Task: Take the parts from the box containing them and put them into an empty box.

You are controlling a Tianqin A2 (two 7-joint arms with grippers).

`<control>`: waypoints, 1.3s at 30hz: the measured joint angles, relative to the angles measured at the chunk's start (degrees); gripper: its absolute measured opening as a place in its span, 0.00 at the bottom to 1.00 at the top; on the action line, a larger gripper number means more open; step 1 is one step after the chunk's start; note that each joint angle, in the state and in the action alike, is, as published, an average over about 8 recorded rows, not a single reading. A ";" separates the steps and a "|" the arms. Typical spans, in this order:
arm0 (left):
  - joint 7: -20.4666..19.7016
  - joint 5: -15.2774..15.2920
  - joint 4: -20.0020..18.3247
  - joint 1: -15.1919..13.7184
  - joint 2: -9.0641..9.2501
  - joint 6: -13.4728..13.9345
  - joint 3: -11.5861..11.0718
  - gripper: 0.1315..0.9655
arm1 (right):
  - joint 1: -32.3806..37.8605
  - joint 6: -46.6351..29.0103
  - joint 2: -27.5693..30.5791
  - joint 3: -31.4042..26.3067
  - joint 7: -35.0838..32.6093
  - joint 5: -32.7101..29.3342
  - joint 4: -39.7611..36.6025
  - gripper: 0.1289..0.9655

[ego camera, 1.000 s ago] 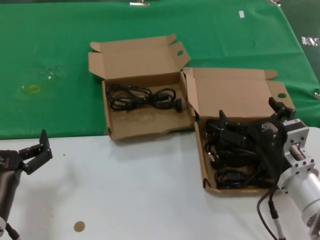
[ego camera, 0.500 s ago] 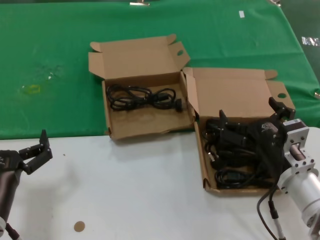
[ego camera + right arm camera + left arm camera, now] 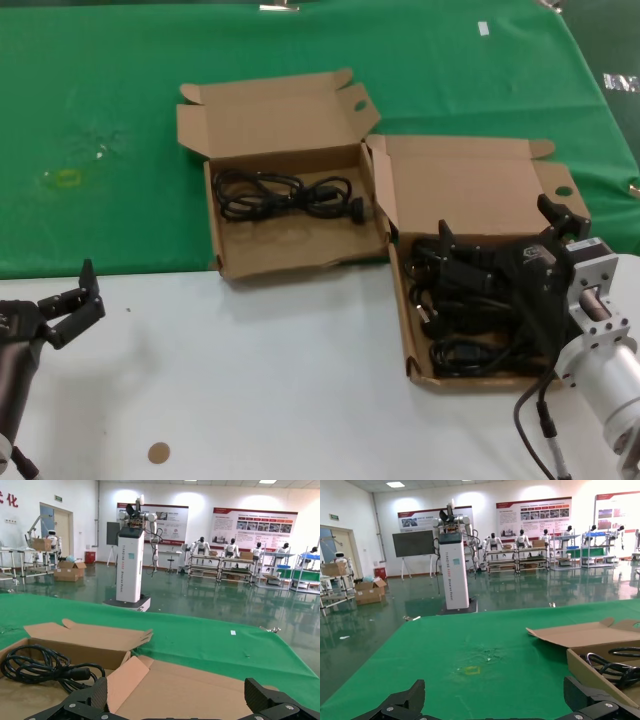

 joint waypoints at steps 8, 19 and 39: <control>-0.02 0.00 0.00 0.00 0.00 0.00 0.00 1.00 | 0.00 0.00 0.00 0.00 0.00 0.00 0.00 1.00; -0.01 0.00 0.00 0.00 0.00 0.00 0.00 1.00 | 0.00 0.00 0.00 0.00 0.00 0.00 0.00 1.00; -0.01 0.00 0.00 0.00 0.00 0.00 0.00 1.00 | 0.00 0.00 0.00 0.00 0.00 0.00 0.00 1.00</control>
